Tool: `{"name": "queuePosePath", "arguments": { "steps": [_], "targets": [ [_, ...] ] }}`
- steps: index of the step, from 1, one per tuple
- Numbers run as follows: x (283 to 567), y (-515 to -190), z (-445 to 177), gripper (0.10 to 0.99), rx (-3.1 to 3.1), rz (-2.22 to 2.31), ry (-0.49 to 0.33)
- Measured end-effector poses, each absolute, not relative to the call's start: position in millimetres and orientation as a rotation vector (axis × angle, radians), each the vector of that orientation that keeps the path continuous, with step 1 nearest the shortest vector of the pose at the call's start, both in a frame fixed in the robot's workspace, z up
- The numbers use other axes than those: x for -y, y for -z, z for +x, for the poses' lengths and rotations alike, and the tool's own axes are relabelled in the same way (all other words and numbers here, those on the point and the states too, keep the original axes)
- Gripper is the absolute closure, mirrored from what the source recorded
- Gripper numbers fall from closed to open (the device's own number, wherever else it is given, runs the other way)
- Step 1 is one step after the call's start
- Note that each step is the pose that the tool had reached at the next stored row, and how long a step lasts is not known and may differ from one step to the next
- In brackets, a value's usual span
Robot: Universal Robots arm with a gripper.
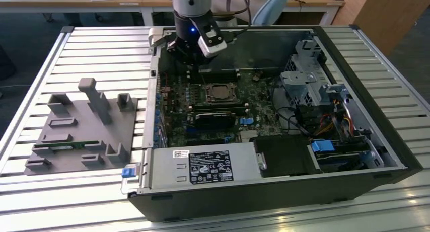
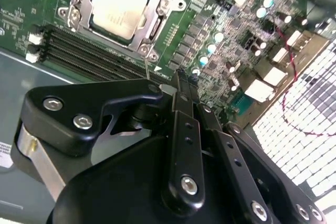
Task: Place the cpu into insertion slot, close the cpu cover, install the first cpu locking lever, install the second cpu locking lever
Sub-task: 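Install the first cpu locking lever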
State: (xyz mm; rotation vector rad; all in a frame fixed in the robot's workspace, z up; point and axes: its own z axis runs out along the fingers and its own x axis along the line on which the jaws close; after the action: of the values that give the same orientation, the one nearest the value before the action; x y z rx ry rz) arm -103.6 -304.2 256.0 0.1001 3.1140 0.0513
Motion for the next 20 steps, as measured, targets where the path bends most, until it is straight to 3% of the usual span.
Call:
{"name": "queuePosePath", "arguments": {
  "steps": [20],
  "targets": [
    [292.5,-252.8,-96.2,0.98,-3.113,0.058,-0.053]
  ]
}}
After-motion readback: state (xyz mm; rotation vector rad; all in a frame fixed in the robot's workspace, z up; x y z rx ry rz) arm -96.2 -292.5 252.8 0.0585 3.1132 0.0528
